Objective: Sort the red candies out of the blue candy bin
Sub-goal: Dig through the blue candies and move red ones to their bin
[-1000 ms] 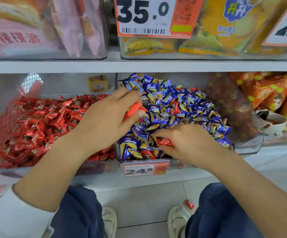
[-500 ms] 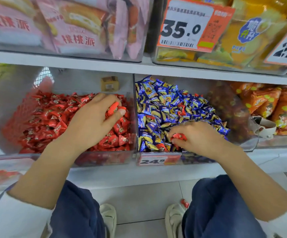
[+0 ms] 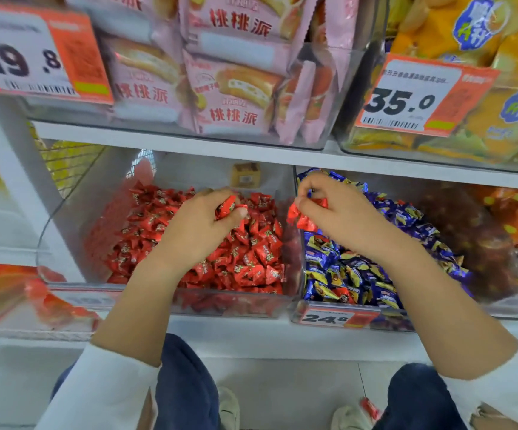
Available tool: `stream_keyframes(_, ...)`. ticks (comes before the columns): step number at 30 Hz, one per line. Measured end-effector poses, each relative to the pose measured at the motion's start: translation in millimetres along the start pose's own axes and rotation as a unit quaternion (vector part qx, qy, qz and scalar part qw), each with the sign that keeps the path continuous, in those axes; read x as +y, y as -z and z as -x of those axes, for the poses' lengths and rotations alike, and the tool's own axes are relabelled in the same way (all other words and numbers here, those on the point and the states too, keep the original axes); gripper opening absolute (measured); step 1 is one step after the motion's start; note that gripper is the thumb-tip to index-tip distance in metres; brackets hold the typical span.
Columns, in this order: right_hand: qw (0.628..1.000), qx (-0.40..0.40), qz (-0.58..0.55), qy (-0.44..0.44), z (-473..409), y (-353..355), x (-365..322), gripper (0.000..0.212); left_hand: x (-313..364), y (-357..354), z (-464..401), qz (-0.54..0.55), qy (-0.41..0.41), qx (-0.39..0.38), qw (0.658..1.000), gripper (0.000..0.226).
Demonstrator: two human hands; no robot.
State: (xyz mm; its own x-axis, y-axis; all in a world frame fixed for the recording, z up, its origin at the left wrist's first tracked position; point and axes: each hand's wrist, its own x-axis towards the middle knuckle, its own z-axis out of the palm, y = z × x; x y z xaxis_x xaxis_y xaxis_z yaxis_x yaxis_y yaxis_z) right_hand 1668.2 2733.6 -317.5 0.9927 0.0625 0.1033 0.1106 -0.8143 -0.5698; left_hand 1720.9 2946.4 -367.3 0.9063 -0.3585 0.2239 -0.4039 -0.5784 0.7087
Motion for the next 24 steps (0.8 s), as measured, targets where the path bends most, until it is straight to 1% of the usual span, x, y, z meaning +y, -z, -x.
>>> stream_keyframes(3, 0.999, -0.004, -0.037, 0.008, -20, -19, -15, 0.005, -9, 9, -2, -0.001, 0.026, 0.021, 0.999, 0.021)
stream_keyframes(5, 0.999, -0.035, -0.022, 0.01, -29, -36, -23, 0.01, -15, 12, -5, -0.008, 0.059, 0.034, 0.998, 0.026)
stream_keyframes(6, 0.998, -0.059, -0.003, 0.009, -33, -44, -26, 0.016, -18, 13, -6, -0.003, 0.077, 0.044, 0.996, 0.029)
stream_keyframes(8, 0.994, -0.108, 0.027, 0.008, -35, -54, -30, 0.039, -18, 15, -9, 0.053, 0.105, 0.06, 0.991, 0.04)
stream_keyframes(9, 0.993, -0.115, 0.035, 0.013, -33, -55, -30, 0.05, -18, 16, -9, 0.093, 0.116, 0.069, 0.986, 0.046)
stream_keyframes(10, 0.993, -0.107, 0.036, 0.025, -29, -52, -31, 0.055, -19, 17, -11, 0.122, 0.124, 0.083, 0.981, 0.048)
stream_keyframes(11, 0.994, -0.09, 0.033, 0.042, -24, -48, -30, 0.054, -21, 18, -11, 0.133, 0.128, 0.102, 0.978, 0.045)
stream_keyframes(13, 0.995, -0.058, 0.038, 0.074, -10, -35, -23, 0.045, -22, 19, -13, 0.119, 0.13, 0.136, 0.975, 0.031)
stream_keyframes(14, 0.994, -0.047, 0.051, 0.082, -3, -28, -16, 0.04, -21, 18, -14, 0.107, 0.129, 0.141, 0.976, 0.024)
stream_keyframes(15, 0.993, -0.037, 0.068, 0.084, 5, -21, -6, 0.036, -19, 14, -15, 0.093, 0.123, 0.136, 0.979, 0.02)
stream_keyframes(17, 0.992, -0.024, 0.096, 0.073, 20, -8, 19, 0.031, -11, 1, -15, 0.057, 0.092, 0.095, 0.99, 0.016)
stream_keyframes(19, 0.993, -0.016, 0.109, 0.049, 34, 2, 45, 0.027, 2, -17, -15, 0.008, 0.033, 0.04, 0.999, 0.017)
stream_keyframes(21, 0.992, -0.012, 0.122, 0.02, 46, 12, 72, 0.024, 19, -39, -16, -0.014, -0.019, 0.015, 1.0, 0.02)
stream_keyframes(24, 0.99, -0.002, 0.135, -0.044, 60, 29, 108, 0.022, 48, -66, -19, 0.039, -0.038, -0.008, 0.998, 0.038)
